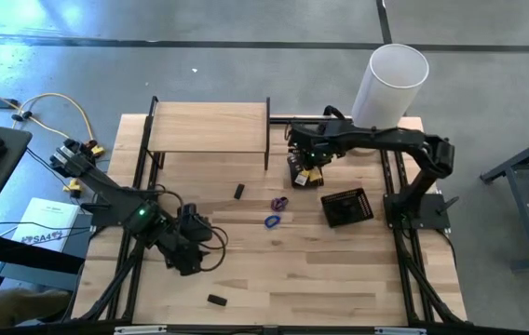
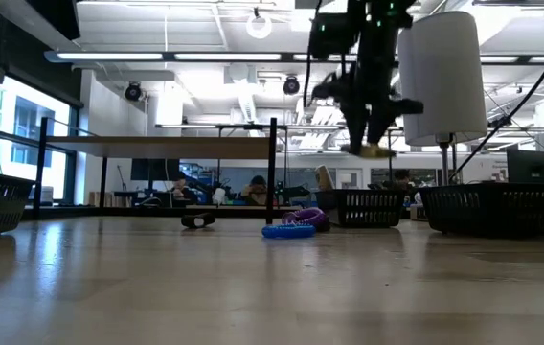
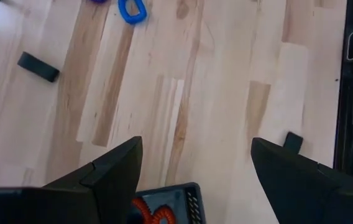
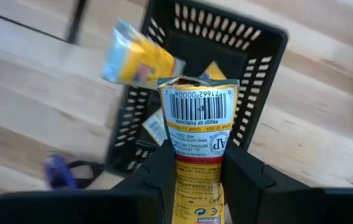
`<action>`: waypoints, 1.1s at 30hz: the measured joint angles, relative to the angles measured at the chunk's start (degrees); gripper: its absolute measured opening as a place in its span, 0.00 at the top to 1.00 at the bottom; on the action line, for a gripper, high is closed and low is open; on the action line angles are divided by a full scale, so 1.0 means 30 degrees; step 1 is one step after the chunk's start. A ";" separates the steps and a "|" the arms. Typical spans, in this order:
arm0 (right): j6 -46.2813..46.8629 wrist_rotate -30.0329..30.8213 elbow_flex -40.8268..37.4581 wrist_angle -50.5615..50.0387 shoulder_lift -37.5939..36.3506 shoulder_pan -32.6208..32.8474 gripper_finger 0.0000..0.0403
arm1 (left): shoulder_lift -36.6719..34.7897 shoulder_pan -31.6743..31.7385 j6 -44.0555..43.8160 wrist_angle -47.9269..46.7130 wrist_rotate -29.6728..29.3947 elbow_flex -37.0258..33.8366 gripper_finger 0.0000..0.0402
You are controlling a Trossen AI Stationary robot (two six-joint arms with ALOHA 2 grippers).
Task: Pick & Place Office Desk Supplies
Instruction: Put the crayon box into the top black bin, then put the blue spring keychain into the bottom left black bin
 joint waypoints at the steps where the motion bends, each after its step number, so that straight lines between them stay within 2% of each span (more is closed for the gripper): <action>1: -0.0213 -0.0046 -0.0351 0.0298 0.0055 -0.0078 0.76 | 0.0034 -0.0004 -0.0147 -0.0002 -0.0056 0.0000 0.27; 5: -0.0345 0.0001 -0.1718 0.2497 -0.0026 -0.0117 0.76 | 0.0177 0.0003 -0.0511 0.0154 -0.0601 0.0000 0.27; 13: -0.1400 0.0149 -0.2990 0.4321 0.0013 -0.0255 0.73 | 0.0757 0.0327 -0.0545 0.0985 -0.1101 0.0000 0.27; 26: -0.2550 0.0265 -0.2975 0.4697 0.0011 -0.0241 0.47 | 0.1435 0.1096 -0.0025 0.2630 -0.1086 0.0000 0.27; 30: -0.2851 0.0561 -0.2821 0.4796 -0.0282 -0.0241 0.43 | 0.1432 0.1158 -0.0021 0.2668 -0.1085 0.0007 0.27; 33: -0.2925 0.1573 -0.2515 0.4865 -0.1152 -0.0019 0.42 | 0.1432 0.1290 0.0063 0.2636 -0.1058 0.0007 0.27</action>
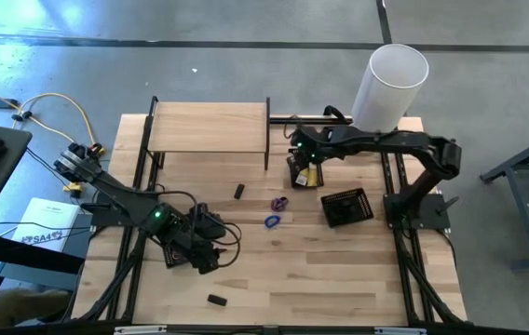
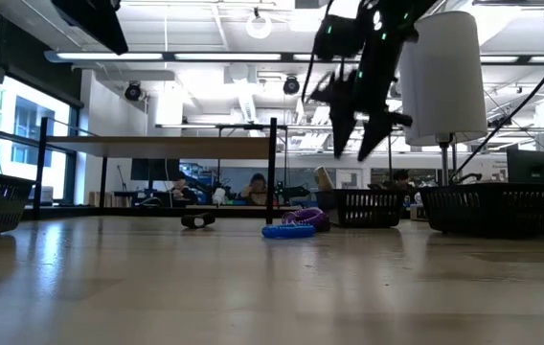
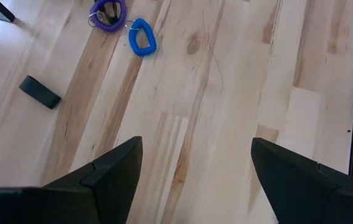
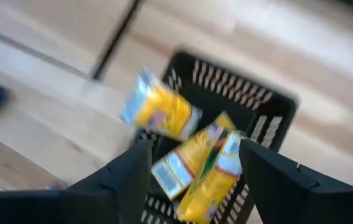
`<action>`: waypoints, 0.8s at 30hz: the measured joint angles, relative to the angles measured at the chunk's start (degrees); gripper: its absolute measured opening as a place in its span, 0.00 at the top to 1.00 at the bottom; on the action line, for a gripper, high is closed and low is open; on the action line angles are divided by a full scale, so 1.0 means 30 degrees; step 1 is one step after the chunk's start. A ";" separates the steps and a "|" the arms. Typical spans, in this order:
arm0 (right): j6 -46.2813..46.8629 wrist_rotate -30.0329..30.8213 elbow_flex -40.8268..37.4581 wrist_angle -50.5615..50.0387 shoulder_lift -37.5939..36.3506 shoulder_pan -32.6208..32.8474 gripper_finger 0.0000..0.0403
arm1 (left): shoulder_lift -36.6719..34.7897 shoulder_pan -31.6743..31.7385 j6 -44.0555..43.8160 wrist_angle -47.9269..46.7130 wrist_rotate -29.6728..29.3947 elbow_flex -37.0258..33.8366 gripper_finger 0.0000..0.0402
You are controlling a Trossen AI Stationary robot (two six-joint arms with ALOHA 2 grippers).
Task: Pick & Place Office Desk Supplies
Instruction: Put the blue spring keychain into the bottom left black bin
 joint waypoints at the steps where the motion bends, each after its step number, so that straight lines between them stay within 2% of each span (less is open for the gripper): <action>1: -0.0029 0.0440 0.0048 0.0037 -0.0415 0.0115 0.42 | 0.0000 0.0003 0.0141 -0.0007 0.0013 0.0000 0.27; 6: -0.0408 0.2206 0.0123 0.0585 -0.3117 0.1102 0.42 | -0.0112 0.0003 0.0944 -0.0059 0.0038 0.0000 0.27; 12: -0.0501 0.2813 0.0124 0.1863 -0.6188 0.3426 0.42 | -0.0934 0.1255 0.3790 -0.0444 0.0383 0.0000 0.27; 18: -0.0686 0.2728 0.0124 0.5197 -0.7992 0.7124 0.42 | -0.1507 0.3882 0.9487 -0.0342 0.3699 0.0000 0.27; 24: -0.1513 0.5095 0.0124 0.7863 -0.8120 1.1065 0.42 | -0.1324 0.6702 1.4489 0.1102 0.6680 -0.0035 0.27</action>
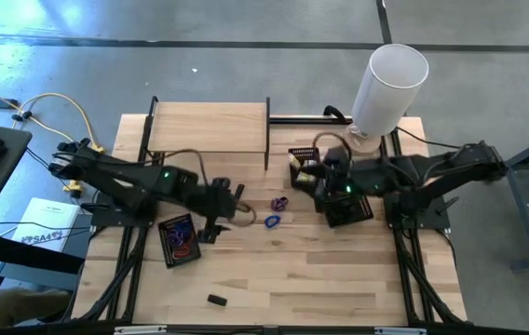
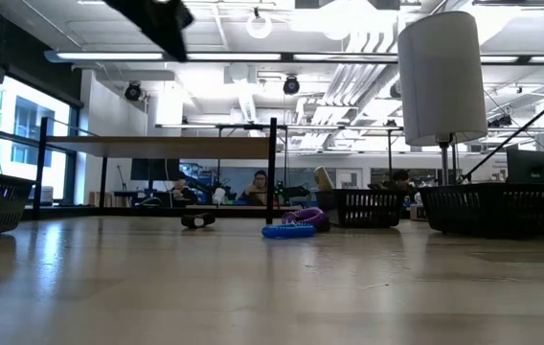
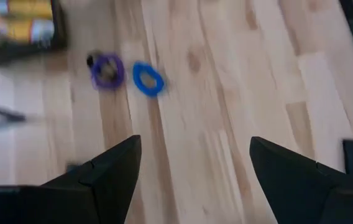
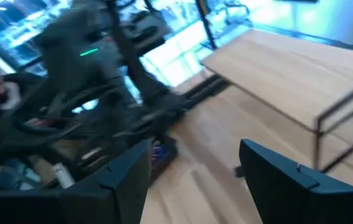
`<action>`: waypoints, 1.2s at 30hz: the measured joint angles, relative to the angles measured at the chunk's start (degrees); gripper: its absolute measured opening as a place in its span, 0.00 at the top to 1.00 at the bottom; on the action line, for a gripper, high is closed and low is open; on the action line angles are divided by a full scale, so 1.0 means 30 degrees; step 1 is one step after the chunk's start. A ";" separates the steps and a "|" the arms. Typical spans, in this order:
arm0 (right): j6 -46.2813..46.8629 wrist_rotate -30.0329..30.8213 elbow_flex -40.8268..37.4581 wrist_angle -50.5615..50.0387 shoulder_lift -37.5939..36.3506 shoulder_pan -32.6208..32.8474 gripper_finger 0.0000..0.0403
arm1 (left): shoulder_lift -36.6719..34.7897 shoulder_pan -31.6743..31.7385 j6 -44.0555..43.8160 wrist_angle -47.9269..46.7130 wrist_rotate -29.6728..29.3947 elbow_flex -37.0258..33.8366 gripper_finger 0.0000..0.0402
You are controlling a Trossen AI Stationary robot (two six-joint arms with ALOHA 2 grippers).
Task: Pick & Place Office Desk Supplies
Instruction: Put the blue spring keychain into the bottom left black bin
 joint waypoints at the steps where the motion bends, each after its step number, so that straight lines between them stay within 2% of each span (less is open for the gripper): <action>1: 0.0011 0.0475 0.0000 0.0198 0.0016 0.0603 0.42 | 0.0004 0.0405 0.0714 0.0758 0.0543 -0.0145 0.27; 4: 0.0896 0.1931 0.0000 0.0264 0.0230 0.2148 0.42 | -0.0002 0.1517 0.2304 0.3419 0.2253 -0.0664 0.27; 10: 0.2819 0.4595 0.0000 0.0680 0.0627 0.4740 0.42 | 0.0114 0.3498 0.3100 0.5965 0.3867 -0.2772 0.27; 15: 0.4007 0.6438 0.0000 0.0664 0.0690 0.6230 0.42 | 0.0231 0.4365 0.2009 1.0274 0.4761 -0.5718 0.27; 19: 0.4590 0.7518 0.0000 0.0647 0.0685 0.6766 0.42 | 0.0571 0.4342 0.0074 1.3942 0.4940 -0.7423 0.27; 21: 0.4609 0.7866 -0.0007 0.0638 0.0685 0.6837 0.42 | 0.0890 0.4151 -0.1388 1.4762 0.4982 -0.7802 0.27; 24: 0.4612 0.7936 -0.0004 0.0617 0.0685 0.6899 0.42 | 0.1540 0.3789 -0.3255 1.5499 0.4988 -0.7871 0.27; 27: 0.4681 0.8053 0.0000 0.0612 0.0685 0.6877 0.42 | 0.2413 0.3515 -0.3619 1.6508 0.4643 -0.7863 0.27; 34: 0.4469 0.7698 -0.0007 0.1064 0.0685 0.6517 0.42 | 0.4670 0.2899 -0.2657 1.7746 0.1429 -0.7864 0.27; 36: 0.3898 0.6926 -0.0007 0.1255 0.0678 0.6498 0.42 | 0.5237 0.2722 -0.2584 1.8105 0.0927 -0.7869 0.27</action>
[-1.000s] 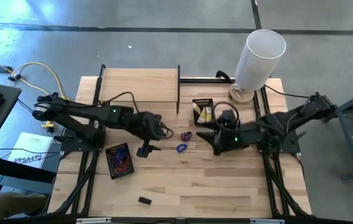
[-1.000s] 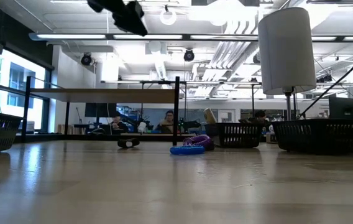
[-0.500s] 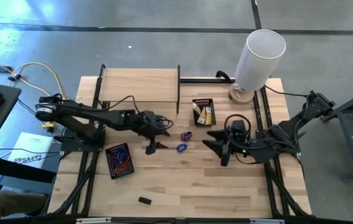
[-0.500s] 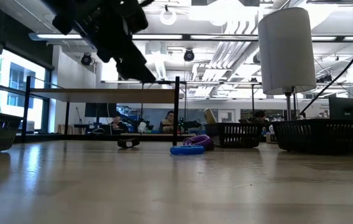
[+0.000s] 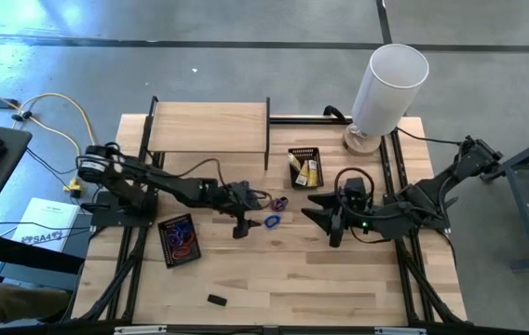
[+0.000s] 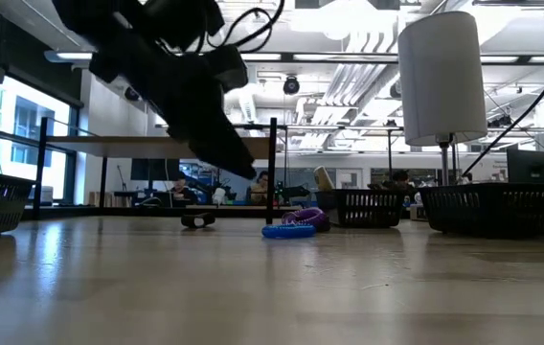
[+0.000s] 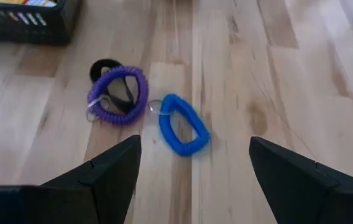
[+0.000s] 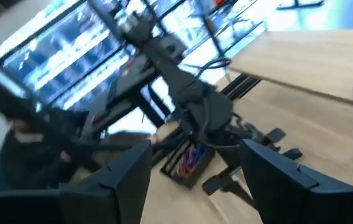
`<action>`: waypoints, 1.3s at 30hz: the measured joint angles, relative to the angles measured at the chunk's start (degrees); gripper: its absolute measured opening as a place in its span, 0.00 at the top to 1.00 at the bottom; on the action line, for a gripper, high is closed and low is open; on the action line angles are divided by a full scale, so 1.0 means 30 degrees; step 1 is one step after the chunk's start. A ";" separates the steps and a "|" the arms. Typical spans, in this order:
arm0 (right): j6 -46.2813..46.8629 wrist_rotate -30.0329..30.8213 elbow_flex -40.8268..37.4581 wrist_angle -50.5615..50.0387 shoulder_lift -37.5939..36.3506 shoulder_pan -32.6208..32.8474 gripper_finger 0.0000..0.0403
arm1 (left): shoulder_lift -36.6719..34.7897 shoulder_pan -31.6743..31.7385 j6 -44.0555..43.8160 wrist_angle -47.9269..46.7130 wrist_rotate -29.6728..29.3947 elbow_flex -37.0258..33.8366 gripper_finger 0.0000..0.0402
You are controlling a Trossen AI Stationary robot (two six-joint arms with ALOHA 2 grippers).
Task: Pick & Place Office Desk Supplies
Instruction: Put the blue spring keychain into the bottom left black bin
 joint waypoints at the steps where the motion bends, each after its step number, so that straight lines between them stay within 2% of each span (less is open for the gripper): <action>1: -0.0345 -0.0418 0.0000 -0.0043 0.0000 0.0000 0.42 | 0.0248 -0.0085 0.0003 0.0217 -0.0197 0.0021 0.27; 5: -0.1787 -0.2538 0.0000 -0.0023 0.0000 0.0000 0.42 | 0.1303 -0.0582 -0.0416 0.1585 -0.1390 0.0021 0.27; 9: -0.2852 -0.4180 0.0000 0.0144 0.0000 0.0000 0.42 | 0.2625 -0.1438 -0.0444 0.3692 -0.3656 0.0028 0.27; 17: -0.3769 -0.7735 0.0000 0.0232 0.0000 0.0007 0.42 | 0.4359 -0.2907 -0.1305 0.5279 -0.7102 0.0006 0.27; 20: -0.3927 -0.8618 0.0000 0.0211 0.0000 0.0007 0.42 | 0.5009 -0.2996 -0.1952 0.6419 -0.7622 0.0021 0.27; 26: -0.4808 -0.9063 0.0000 0.0130 0.0000 0.0000 0.42 | 0.6457 -0.3029 -0.2013 0.8551 -0.7648 0.0027 0.27; 33: -0.4884 -0.9291 0.0000 -0.0266 0.0000 0.0000 0.42 | 0.7693 -0.3204 -0.1902 0.9356 -0.7839 0.0086 0.28; 39: -0.4884 -0.9464 0.0000 -0.0503 0.0000 0.0000 0.42 | 0.7977 -0.3737 -0.1233 0.9214 -0.9999 0.0108 0.30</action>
